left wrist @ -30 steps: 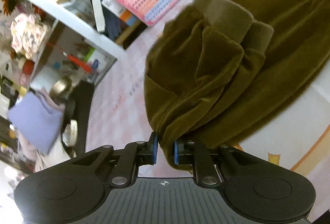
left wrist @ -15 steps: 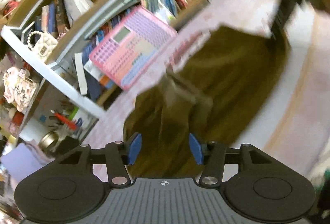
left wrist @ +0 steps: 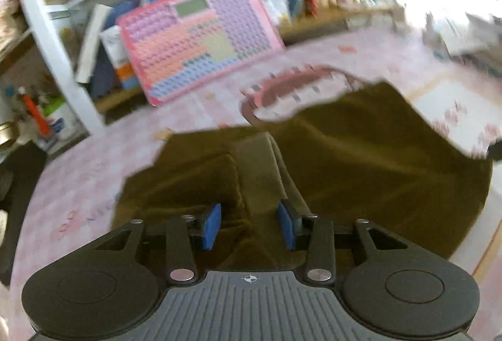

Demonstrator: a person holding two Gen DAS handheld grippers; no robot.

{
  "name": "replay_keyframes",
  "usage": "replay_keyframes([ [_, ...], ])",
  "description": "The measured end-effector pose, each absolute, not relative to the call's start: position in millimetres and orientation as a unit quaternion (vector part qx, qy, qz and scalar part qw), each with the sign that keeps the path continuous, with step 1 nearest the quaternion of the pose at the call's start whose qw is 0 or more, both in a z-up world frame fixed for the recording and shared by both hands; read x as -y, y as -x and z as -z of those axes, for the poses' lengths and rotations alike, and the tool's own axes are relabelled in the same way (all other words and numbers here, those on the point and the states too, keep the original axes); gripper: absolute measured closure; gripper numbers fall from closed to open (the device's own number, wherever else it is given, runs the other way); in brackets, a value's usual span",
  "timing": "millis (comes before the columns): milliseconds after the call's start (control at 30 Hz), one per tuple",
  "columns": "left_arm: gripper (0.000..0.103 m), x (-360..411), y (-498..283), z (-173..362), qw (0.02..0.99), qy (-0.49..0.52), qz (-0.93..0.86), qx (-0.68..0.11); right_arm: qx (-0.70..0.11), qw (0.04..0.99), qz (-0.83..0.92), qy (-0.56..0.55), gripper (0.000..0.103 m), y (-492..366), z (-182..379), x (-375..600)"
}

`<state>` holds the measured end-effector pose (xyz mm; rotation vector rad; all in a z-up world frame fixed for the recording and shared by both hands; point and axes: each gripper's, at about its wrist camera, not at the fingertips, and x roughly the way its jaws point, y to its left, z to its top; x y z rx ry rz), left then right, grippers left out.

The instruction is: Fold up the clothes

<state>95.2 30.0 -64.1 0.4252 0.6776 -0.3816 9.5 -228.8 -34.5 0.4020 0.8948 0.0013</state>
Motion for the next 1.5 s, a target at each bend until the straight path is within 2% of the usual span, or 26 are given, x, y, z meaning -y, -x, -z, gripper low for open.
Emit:
replay_keyframes([
  [133,0.065,-31.2,-97.2,64.1,0.901,-0.199,0.197,-0.331,-0.435,0.873,0.002,-0.218,0.071,5.7,31.3,221.4],
  [300,0.059,-43.3,-83.7,43.6,0.906,-0.193,0.201,-0.32,-0.437,0.87,0.001,-0.227,0.066,14.6,26.7,205.5],
  [333,0.056,-46.7,-78.0,38.7,0.908,-0.193,0.204,-0.312,-0.438,0.869,0.004,-0.232,0.065,14.7,26.7,204.0],
  [400,0.041,-53.4,-65.6,30.0,0.911,-0.194,0.212,-0.297,-0.441,0.861,0.011,-0.252,0.064,15.1,28.2,203.0],
  [433,0.037,-56.1,-60.4,27.0,0.91,-0.197,0.215,-0.293,-0.444,0.857,0.016,-0.262,0.063,15.8,29.5,202.2],
  [500,0.02,-60.6,-48.7,24.2,0.909,-0.205,0.221,-0.289,-0.449,0.85,0.026,-0.275,0.062,17.6,31.9,199.8],
  [567,0.012,-64.7,-39.7,24.4,0.906,-0.209,0.225,-0.291,-0.455,0.845,0.031,-0.28,0.061,20.0,33.3,195.4],
  [700,0.006,-74.3,-24.4,26.4,0.899,-0.189,0.238,-0.315,-0.467,0.839,0.035,-0.277,0.055,25.0,32.8,185.9],
  [867,0.003,-82.2,-17.7,25.7,0.898,-0.126,0.242,-0.345,-0.472,0.839,0.034,-0.268,0.04,21.2,29.9,185.7],
  [933,0.002,-83.1,-18.6,25.7,0.898,-0.105,0.237,-0.355,-0.474,0.839,0.03,-0.265,0.039,16.3,29.3,188.4],
  [1167,0.002,-69.3,-20.1,20.3,0.912,-0.054,0.182,-0.365,-0.481,0.84,-0.041,-0.25,0.039,-4.6,30.1,213.1],
  [1400,0.002,-16.1,-9.7,22.2,0.929,0.018,0.074,-0.362,-0.493,0.826,-0.132,-0.241,0.039,-32.5,35.7,276.1],
  [1500,0.002,3.5,-1.7,24.7,0.929,0.047,0.027,-0.366,-0.508,0.806,-0.158,-0.261,0.046,-39.4,45.3,297.1],
])
